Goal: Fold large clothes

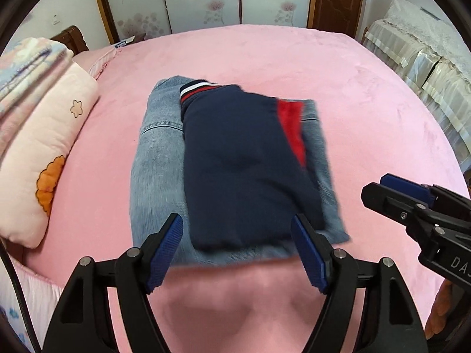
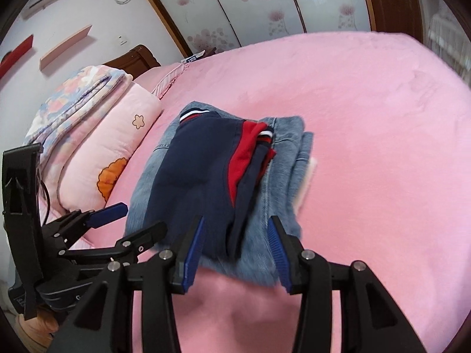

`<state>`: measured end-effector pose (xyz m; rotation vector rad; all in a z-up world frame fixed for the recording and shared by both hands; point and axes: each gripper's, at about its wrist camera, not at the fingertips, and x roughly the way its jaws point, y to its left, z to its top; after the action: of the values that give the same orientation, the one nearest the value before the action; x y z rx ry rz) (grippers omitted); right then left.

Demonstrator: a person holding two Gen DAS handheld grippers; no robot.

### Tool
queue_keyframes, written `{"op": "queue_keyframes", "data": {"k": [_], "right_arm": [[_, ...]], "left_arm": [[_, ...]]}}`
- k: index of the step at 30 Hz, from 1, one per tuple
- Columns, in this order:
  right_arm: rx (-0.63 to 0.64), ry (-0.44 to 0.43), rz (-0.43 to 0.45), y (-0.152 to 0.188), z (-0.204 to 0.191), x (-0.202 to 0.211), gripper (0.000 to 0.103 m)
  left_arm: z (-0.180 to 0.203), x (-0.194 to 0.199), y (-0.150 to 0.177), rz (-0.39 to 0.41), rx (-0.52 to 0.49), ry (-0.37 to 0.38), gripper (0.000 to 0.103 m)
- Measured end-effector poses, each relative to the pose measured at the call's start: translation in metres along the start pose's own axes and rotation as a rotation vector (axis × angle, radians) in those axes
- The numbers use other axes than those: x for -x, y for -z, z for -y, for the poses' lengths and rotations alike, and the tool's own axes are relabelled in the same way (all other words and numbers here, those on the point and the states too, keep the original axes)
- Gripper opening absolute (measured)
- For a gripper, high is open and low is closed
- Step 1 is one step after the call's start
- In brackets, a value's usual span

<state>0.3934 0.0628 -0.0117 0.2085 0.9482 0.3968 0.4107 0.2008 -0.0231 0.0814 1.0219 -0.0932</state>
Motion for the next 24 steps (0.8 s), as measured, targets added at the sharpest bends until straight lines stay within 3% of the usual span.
{"op": "queue_keyframes", "data": {"k": [6,10,20,24], "right_arm": [[0.047,0.049,0.035,0.019,-0.005,0.068,0.045],[0.058,0.083,0.062,0.039,-0.002,0.113,0.053],[0.1,0.163,0.103,0.111,0.016,0.223,0.055],[0.133,0.188,0.133,0.138,0.019,0.259,0.055]], "left_arm": [[0.033,0.061,0.025,0.052,-0.001,-0.022,0.074],[0.058,0.104,0.052,0.084,-0.004,-0.008,0.074],[0.108,0.195,0.12,0.155,0.019,0.007,0.074],[0.13,0.224,0.147,0.18,0.024,0.025,0.083]]}}
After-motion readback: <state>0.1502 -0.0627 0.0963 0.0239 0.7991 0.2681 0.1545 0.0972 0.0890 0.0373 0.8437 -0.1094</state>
